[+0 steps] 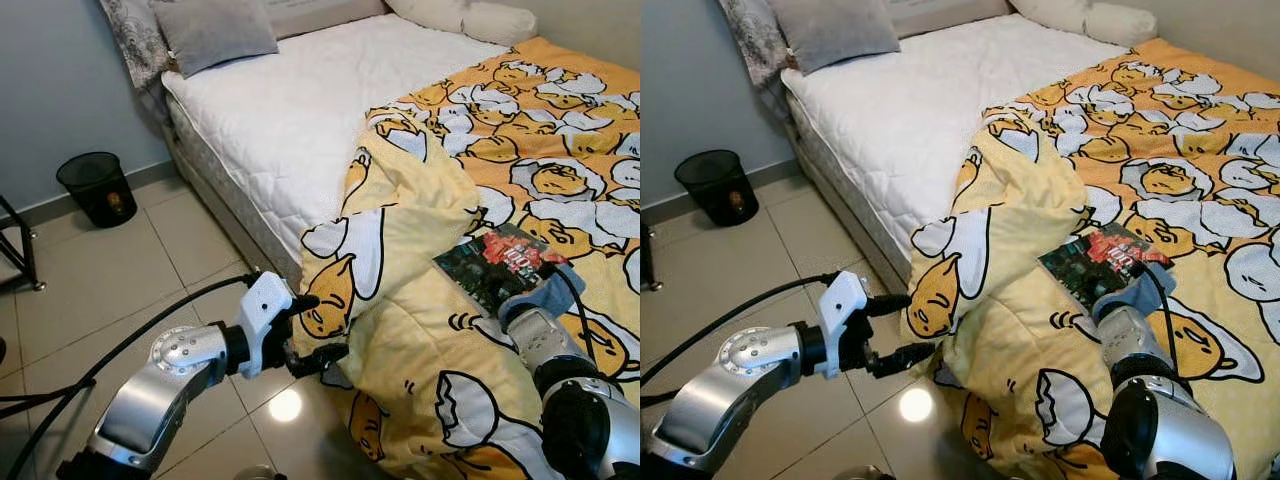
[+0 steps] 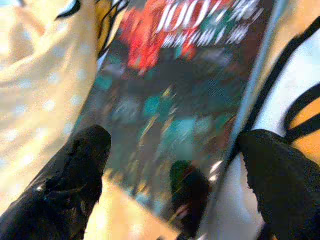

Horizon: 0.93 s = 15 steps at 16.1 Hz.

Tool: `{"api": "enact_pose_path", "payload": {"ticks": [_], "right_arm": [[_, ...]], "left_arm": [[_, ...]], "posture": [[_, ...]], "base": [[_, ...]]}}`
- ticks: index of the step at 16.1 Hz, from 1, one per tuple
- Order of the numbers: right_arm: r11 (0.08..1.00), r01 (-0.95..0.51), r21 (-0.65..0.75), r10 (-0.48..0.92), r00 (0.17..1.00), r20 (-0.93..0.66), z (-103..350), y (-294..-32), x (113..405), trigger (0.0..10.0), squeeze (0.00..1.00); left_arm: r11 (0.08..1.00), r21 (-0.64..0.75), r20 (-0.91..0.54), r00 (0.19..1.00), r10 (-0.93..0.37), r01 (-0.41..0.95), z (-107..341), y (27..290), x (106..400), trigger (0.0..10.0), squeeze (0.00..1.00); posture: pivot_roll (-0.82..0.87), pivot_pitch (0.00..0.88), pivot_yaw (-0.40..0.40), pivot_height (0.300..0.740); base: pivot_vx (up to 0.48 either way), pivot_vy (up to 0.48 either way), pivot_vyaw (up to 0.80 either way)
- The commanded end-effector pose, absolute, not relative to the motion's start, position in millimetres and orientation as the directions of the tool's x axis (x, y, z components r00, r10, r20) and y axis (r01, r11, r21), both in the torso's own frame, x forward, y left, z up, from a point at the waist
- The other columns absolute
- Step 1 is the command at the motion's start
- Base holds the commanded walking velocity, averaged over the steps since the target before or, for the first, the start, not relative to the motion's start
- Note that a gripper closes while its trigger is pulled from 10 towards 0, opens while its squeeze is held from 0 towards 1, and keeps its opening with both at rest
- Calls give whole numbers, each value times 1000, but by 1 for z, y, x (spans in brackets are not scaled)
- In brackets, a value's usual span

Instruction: Clean up the room

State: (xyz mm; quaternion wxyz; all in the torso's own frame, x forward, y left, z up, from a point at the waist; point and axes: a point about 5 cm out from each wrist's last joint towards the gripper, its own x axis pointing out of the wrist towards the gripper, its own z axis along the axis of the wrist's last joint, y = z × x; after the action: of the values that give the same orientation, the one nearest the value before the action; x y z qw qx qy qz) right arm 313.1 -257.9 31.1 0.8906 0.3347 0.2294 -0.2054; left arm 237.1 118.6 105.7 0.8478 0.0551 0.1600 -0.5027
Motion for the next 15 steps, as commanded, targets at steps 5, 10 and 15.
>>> {"api": "enact_pose_path", "payload": {"ticks": [5, 10, 15], "right_arm": [[555, 466, 689, -103, 860, -499, 28, -238, 317, 10000, 0], [464, 578, 672, -125, 793, -596, 7, -229, 301, 10000, 0], [340, 577, 743, -167, 814, -556, 3, -222, 299, 10000, 0]], "left_arm": [[496, -52, -350, 449, -822, 867, 113, 128, 229, 10000, 188], [514, -55, -375, 459, -805, 856, 115, 135, 221, 10000, 188], [523, -64, -394, 460, -796, 850, 118, 140, 213, 10000, 184]], "posture": [[185, 34, 53, 740], [235, 59, 50, 740], [270, 84, 56, 740]], "base": [[0, 0, 0], [0, 0, 0], [0, 0, 0]]}}
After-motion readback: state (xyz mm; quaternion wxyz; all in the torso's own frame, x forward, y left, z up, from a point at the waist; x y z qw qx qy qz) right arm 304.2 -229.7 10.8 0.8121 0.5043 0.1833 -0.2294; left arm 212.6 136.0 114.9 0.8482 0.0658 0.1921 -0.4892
